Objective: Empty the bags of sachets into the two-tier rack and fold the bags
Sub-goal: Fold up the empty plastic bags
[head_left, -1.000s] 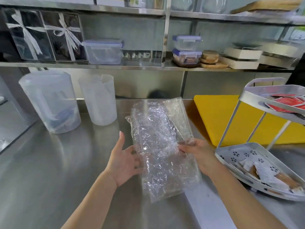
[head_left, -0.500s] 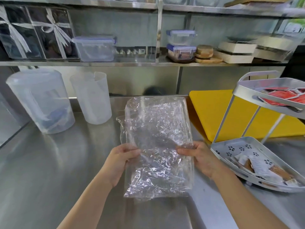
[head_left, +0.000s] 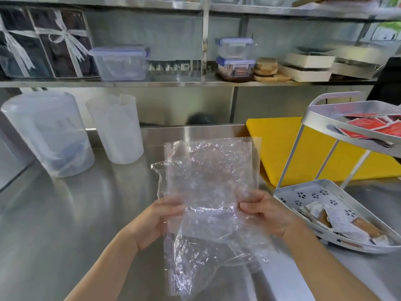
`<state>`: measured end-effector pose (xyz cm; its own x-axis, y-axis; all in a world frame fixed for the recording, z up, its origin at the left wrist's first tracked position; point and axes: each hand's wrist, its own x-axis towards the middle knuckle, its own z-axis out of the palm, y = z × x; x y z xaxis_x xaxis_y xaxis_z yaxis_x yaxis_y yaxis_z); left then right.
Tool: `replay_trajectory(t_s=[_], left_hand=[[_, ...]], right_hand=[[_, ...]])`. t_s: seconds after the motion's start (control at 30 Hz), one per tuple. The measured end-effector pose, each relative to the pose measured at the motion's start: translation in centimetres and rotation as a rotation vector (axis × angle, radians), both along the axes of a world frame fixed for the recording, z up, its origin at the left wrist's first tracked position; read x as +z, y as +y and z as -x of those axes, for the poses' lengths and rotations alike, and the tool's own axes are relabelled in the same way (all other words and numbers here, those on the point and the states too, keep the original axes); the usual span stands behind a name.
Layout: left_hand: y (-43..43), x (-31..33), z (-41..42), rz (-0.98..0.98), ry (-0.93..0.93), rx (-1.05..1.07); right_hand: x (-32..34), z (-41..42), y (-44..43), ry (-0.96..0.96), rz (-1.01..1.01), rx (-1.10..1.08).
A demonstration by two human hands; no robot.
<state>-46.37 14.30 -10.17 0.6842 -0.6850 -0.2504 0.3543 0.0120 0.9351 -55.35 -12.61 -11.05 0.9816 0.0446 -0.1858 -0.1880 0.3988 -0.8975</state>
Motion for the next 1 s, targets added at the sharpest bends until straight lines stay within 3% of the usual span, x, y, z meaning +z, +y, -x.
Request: replay_trajectory(t_s=[0.13, 0.33, 0.47, 0.53, 0.6, 0.7, 0.83, 0.9, 1.0], left_hand=[[-0.5, 0.1, 0.5, 0.113, -0.073, -0.131], [-0.5, 1.0, 0.2, 0.231, -0.315, -0.162], [-0.7, 2.7, -0.4, -0.202, -0.769, -0.195], [-1.5, 3.6, -0.3, -0.390, -0.929, -0.285], [-2.7, 4.2, 0.0, -0.422, -1.043, -0.322], [-4.0, 4.9, 0.6, -0.324, -1.032, -0.318], [-3.7, 5.0, 1.0, -0.188, -0.976, -0.287], [-3.1, 4.7, 0.4, -0.111, -0.882, -0.231], [-2.1, 4.1, -1.1, 0.128, -0.437, 0.154]], right_hand=[[0.1, 0.1, -0.3, 0.001, 0.087, 0.026], [2.0, 0.5, -0.2, -0.019, 0.450, 0.109], [2.8, 0.1, -1.4, -0.113, 0.985, 0.059], [3.9, -0.2, -0.6, -0.179, 1.020, 0.029], [5.0, -0.6, 1.2, -0.226, 1.009, 0.145], [5.2, -1.6, 2.9, -0.154, 1.059, 0.409], [5.8, -1.8, 2.1, -0.095, 1.080, 0.546], [5.5, -1.6, 1.6, -0.075, 1.014, 0.471], [4.2, -1.8, 0.9, -0.016, 0.994, 0.091]])
